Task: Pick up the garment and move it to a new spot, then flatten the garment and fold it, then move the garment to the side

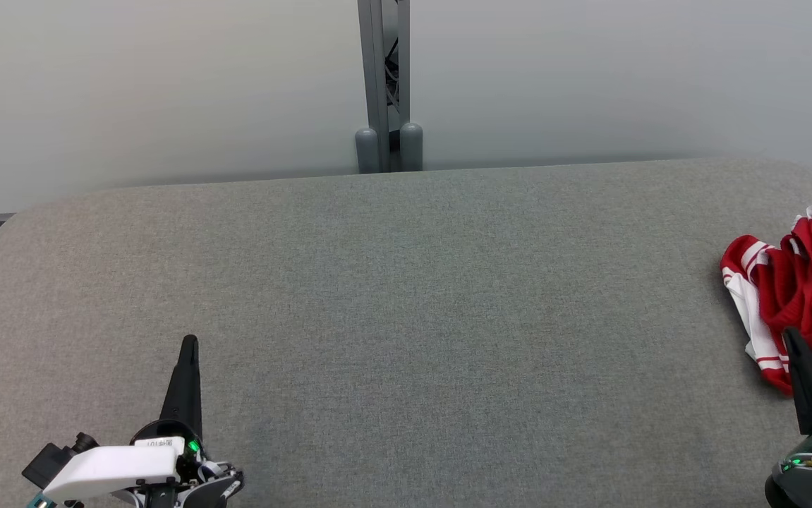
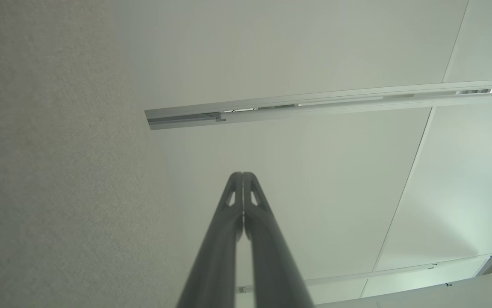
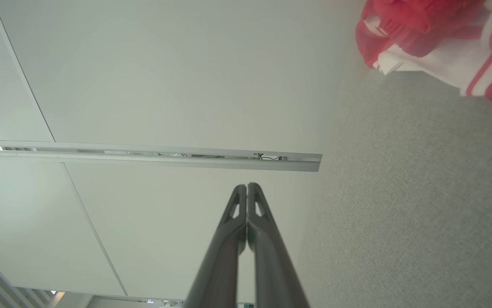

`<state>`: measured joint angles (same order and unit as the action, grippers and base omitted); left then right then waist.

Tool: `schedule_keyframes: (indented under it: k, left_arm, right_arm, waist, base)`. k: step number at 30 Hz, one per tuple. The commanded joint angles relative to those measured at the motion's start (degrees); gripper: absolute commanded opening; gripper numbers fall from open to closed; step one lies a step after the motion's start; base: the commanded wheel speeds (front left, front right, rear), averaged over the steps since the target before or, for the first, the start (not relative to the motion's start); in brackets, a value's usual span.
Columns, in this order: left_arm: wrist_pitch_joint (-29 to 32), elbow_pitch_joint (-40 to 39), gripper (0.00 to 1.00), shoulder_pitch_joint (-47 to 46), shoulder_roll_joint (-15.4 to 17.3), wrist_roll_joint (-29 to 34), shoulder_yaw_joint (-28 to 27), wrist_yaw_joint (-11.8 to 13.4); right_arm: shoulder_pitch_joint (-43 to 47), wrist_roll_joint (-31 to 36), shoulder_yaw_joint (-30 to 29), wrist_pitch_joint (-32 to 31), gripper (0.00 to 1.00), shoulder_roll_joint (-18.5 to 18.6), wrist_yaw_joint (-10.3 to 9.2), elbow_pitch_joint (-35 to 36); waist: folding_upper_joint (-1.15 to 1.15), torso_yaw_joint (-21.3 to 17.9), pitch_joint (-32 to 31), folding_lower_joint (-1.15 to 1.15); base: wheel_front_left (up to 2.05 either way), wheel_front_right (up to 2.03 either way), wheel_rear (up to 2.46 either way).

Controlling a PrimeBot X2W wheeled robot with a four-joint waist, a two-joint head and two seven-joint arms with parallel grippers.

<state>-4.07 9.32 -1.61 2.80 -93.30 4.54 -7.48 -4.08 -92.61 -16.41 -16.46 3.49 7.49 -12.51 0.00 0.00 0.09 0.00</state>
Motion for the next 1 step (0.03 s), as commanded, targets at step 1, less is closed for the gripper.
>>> schedule_keyframes:
  k: [1]
  left_arm:
    - [0.11, -0.01, 0.00, -0.85, 0.22, 0.12, -0.26, -0.19]
  right_arm:
    - [-0.23, 0.32, -0.25, -0.42, 0.00, 0.14, 0.00, -0.12]
  waist:
    - [0.00, 0.00, 0.00, 0.00]
  base:
    - [0.00, 0.00, 0.00]
